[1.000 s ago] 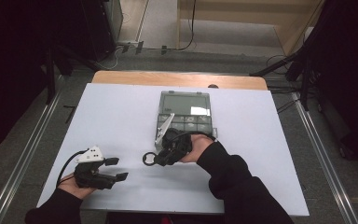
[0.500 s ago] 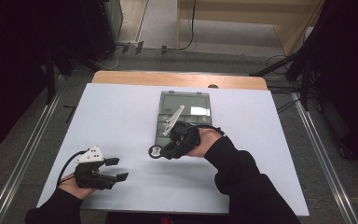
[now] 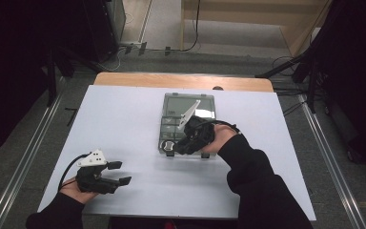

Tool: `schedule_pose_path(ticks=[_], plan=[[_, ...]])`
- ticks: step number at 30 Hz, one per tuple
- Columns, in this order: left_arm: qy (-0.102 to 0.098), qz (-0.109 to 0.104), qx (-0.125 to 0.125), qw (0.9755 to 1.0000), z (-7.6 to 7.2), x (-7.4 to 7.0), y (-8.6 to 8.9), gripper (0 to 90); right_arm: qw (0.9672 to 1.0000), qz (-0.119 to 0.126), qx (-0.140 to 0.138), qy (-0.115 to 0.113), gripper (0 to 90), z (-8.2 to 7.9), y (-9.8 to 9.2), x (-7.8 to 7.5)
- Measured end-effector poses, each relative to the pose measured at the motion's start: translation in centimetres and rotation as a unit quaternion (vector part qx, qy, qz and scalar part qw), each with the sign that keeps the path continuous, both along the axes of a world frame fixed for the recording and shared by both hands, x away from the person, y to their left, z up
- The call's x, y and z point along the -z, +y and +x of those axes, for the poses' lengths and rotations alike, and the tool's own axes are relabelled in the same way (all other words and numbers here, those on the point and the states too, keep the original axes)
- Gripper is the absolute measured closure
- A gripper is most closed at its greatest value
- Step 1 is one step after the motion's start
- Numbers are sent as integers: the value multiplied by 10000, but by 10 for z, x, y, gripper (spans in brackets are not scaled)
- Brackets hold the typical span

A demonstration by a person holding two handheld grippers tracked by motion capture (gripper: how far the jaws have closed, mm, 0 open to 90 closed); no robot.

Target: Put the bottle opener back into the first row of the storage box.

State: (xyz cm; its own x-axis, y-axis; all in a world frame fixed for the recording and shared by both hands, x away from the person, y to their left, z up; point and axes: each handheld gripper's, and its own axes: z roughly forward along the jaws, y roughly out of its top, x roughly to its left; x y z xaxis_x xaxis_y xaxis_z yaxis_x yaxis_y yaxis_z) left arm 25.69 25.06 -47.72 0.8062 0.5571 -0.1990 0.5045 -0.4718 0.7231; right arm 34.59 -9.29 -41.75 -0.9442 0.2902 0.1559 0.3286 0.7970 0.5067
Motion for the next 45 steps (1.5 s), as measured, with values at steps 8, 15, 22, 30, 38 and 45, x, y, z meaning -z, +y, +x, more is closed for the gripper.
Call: schedule_pose_path(ticks=[8, 15, 22, 30, 38, 45], plan=[[1, 4, 10, 10000, 0, 0, 0, 284, 9999, -18, 76, -67, 655, 12, -16, -2], [0, -4, 9, 10000, 0, 0, 0, 284, 9998, -13, 180, -100, 655, 27, -32, -1], [1, -13, 18, 10000, 0, 0, 0, 284, 9997, -6, 243, -103, 656, 40, -40, -1], [5, -18, 20, 10000, 0, 0, 0, 284, 9993, -22, 368, -72, 655, 61, -43, 4], [2, -32, 23, 10000, 0, 0, -1, 284, 9995, -34, 313, -65, 655, 79, -42, 14], [17, -52, 12, 10000, 0, 0, 0, 284, 9997, -67, 225, -94, 655, 90, -37, 18]])
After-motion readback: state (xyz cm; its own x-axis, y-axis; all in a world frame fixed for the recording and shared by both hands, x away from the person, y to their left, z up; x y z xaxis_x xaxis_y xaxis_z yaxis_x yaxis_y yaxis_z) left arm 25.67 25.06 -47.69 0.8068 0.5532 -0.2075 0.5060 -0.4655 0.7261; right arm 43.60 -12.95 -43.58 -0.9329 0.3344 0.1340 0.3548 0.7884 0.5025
